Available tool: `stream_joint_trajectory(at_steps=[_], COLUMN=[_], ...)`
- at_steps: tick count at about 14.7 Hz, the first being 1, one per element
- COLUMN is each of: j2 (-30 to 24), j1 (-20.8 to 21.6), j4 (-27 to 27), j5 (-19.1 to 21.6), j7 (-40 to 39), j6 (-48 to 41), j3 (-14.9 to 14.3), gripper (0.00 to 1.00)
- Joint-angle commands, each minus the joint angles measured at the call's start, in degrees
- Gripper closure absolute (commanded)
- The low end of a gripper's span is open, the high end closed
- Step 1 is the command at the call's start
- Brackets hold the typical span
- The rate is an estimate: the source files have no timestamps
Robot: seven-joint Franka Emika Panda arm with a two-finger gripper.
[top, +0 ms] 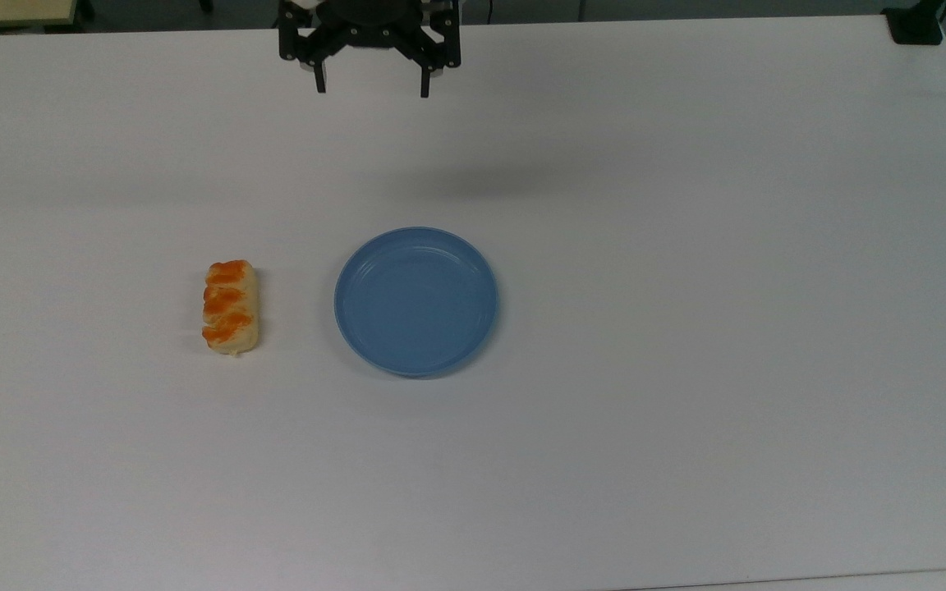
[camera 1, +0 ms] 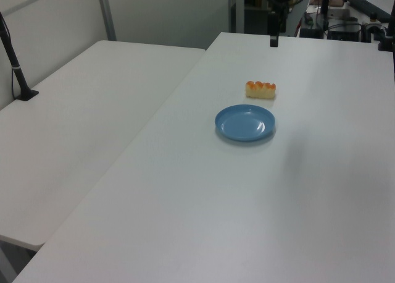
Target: Put the bread on the table
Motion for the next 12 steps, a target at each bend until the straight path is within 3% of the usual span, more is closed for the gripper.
stream_joint_trajectory(at_steps=[1, 12], j2=[-2.57, -3.10], j1=[4.28, 3.58], j4=[-3.10, -3.10], j5=[0.57, 0.57], j7=[1.83, 1.74], j6=[-0.53, -0.53], j3=[-4.63, -4.55], gripper=[0.00, 0.00])
